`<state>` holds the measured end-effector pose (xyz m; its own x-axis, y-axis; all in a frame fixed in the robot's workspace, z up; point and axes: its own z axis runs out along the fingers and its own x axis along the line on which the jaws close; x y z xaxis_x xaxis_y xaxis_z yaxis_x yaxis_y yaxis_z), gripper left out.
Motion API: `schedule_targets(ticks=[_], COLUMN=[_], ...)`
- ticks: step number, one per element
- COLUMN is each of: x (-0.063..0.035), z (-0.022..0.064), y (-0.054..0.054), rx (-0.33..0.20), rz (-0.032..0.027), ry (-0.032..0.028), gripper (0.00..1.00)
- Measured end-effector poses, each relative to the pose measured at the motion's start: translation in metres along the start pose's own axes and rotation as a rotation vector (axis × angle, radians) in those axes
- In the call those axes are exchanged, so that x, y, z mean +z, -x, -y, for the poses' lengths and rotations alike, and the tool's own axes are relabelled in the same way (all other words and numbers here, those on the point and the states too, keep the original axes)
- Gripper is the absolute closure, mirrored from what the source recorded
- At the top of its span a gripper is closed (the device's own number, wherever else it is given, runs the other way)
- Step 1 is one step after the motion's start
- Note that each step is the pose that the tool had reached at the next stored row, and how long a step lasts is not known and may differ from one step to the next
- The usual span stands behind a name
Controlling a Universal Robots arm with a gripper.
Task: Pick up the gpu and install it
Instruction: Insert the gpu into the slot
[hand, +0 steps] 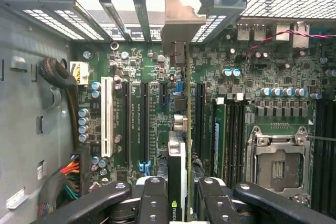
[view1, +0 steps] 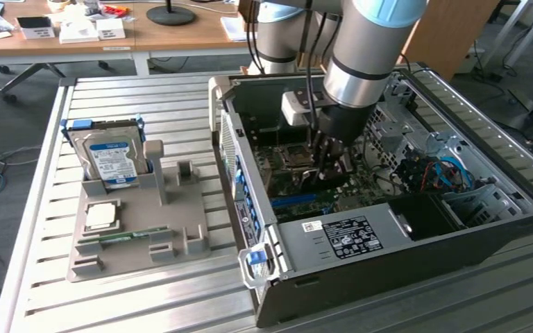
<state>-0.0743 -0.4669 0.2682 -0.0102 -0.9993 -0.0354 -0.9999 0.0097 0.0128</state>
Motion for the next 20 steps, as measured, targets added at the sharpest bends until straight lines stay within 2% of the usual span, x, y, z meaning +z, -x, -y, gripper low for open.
schedule_targets(ticks=[10,20], x=[0.0008,0.0062], z=[-0.0045,-0.0075], y=[-0.0002,0.0018], rx=[0.000,0.000], rz=[-0.0003,-0.0004], ry=[0.0001,0.0000], gripper=[0.73,0.73])
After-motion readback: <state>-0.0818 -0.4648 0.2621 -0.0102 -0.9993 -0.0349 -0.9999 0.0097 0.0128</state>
